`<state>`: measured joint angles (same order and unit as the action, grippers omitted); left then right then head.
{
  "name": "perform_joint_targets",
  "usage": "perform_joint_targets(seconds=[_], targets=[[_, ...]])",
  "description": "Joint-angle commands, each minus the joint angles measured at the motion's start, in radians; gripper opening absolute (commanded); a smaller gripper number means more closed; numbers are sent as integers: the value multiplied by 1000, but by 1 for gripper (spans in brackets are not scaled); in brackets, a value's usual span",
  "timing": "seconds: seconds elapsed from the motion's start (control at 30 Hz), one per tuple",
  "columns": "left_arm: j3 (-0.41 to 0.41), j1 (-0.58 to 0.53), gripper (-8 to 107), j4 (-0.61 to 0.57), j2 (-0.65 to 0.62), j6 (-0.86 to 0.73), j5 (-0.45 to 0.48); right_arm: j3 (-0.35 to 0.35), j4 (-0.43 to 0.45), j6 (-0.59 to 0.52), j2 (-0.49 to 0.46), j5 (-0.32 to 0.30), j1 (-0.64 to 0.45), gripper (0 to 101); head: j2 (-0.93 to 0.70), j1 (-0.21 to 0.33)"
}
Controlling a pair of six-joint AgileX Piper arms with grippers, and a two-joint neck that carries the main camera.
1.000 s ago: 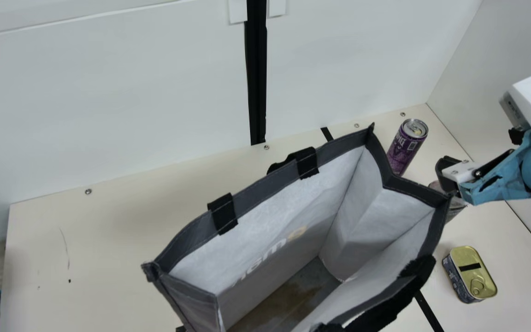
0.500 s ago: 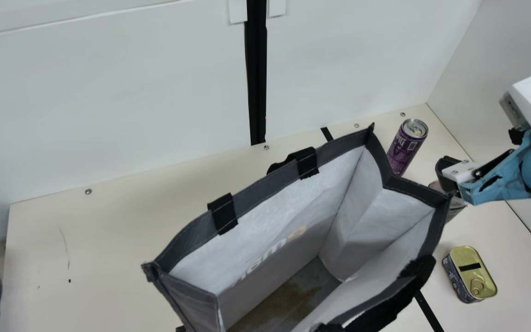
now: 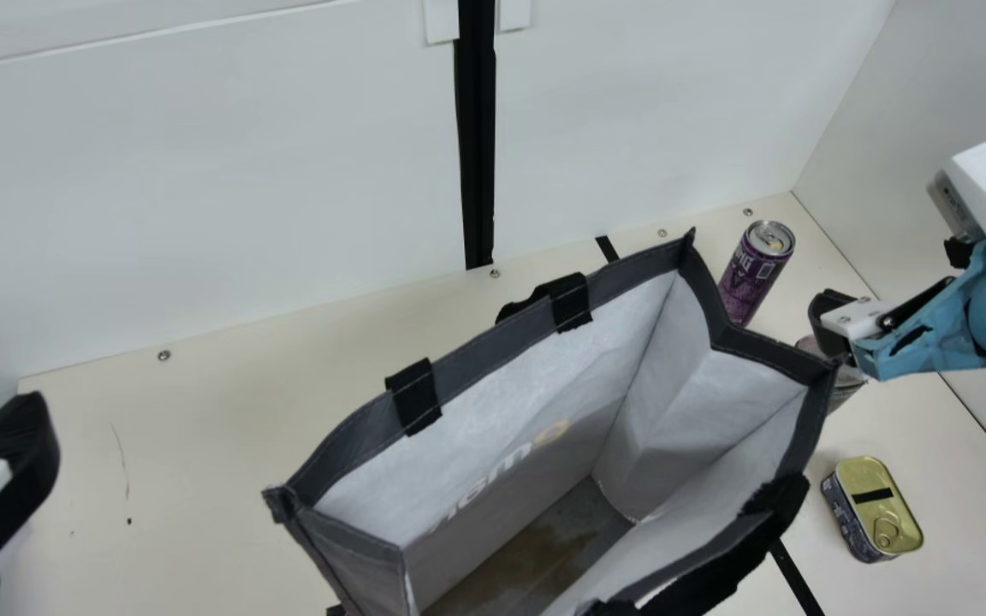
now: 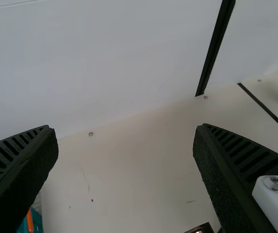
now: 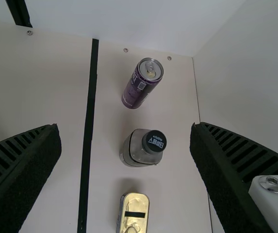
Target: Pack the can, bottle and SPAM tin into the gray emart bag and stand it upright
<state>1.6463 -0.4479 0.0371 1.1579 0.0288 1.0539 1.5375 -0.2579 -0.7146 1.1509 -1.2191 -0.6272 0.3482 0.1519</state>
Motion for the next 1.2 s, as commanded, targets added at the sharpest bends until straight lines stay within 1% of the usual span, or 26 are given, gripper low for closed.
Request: perform_joint_targets(seconds=[0.0, 0.47, 1.17], targets=[[17, -18, 90, -1, 14, 4, 0, 0, 0, 0, 0, 0, 0, 95, 1, 23], [161, -128, 90, -33, 112, -19, 12, 0, 0, 0, 0, -1, 0, 95, 1, 23], [397, -299, 90, -131, 279, -143, 91, 0, 0, 0, 0, -1, 0, 95, 1, 23]])
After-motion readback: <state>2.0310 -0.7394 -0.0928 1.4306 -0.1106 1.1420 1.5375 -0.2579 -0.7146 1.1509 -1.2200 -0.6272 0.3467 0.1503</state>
